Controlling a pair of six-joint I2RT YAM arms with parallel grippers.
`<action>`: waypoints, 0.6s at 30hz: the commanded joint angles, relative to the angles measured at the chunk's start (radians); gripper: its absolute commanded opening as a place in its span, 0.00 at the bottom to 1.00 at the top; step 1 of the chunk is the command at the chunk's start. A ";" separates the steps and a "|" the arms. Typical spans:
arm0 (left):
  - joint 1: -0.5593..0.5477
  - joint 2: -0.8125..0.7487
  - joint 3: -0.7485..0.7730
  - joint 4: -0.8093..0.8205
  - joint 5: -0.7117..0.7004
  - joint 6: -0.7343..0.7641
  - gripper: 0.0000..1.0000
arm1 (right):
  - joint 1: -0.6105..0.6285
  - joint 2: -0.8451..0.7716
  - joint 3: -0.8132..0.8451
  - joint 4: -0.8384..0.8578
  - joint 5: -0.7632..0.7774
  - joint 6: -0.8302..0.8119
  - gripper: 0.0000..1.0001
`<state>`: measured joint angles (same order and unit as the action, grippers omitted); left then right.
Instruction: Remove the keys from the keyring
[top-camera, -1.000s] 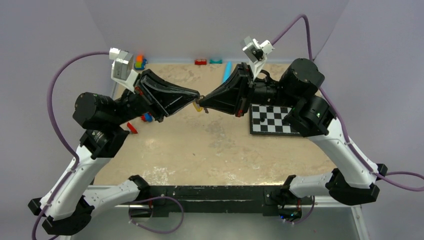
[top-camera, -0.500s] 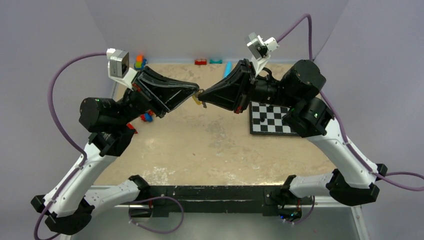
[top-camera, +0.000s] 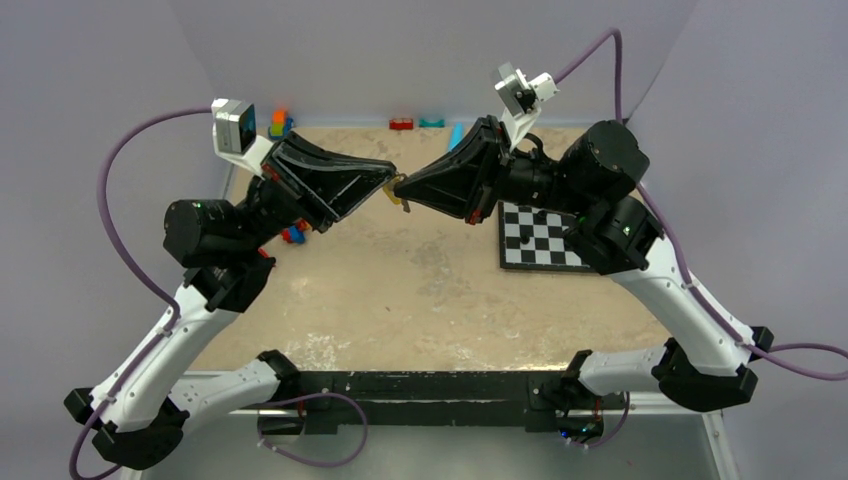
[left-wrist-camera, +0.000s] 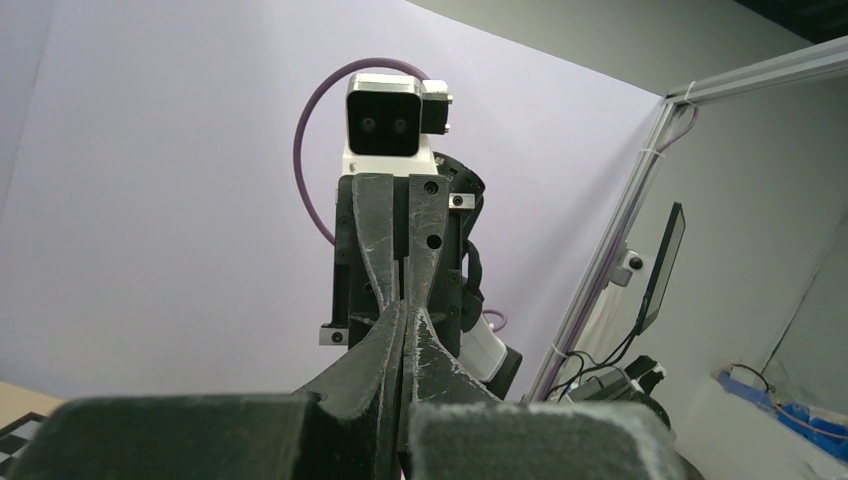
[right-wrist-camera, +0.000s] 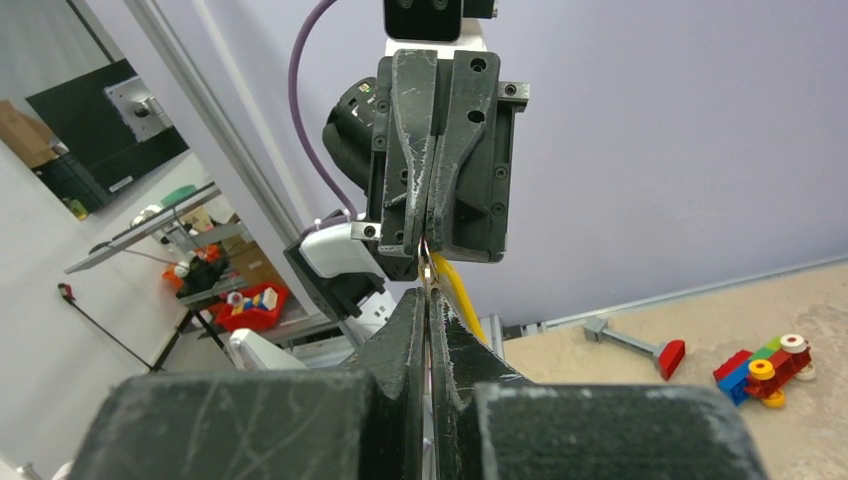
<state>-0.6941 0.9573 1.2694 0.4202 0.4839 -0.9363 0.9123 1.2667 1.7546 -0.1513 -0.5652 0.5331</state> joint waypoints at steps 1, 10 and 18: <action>-0.008 0.021 -0.017 0.050 -0.021 -0.042 0.00 | 0.009 0.027 -0.038 0.016 0.008 0.016 0.00; -0.007 0.005 -0.034 0.082 -0.047 -0.070 0.00 | 0.009 0.027 -0.046 0.039 -0.010 0.031 0.00; -0.007 -0.022 -0.062 0.087 -0.098 -0.077 0.00 | 0.009 0.005 -0.072 0.060 -0.001 0.037 0.00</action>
<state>-0.6941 0.9382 1.2232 0.4702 0.4339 -0.9874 0.9112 1.2625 1.7092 -0.0772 -0.5659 0.5720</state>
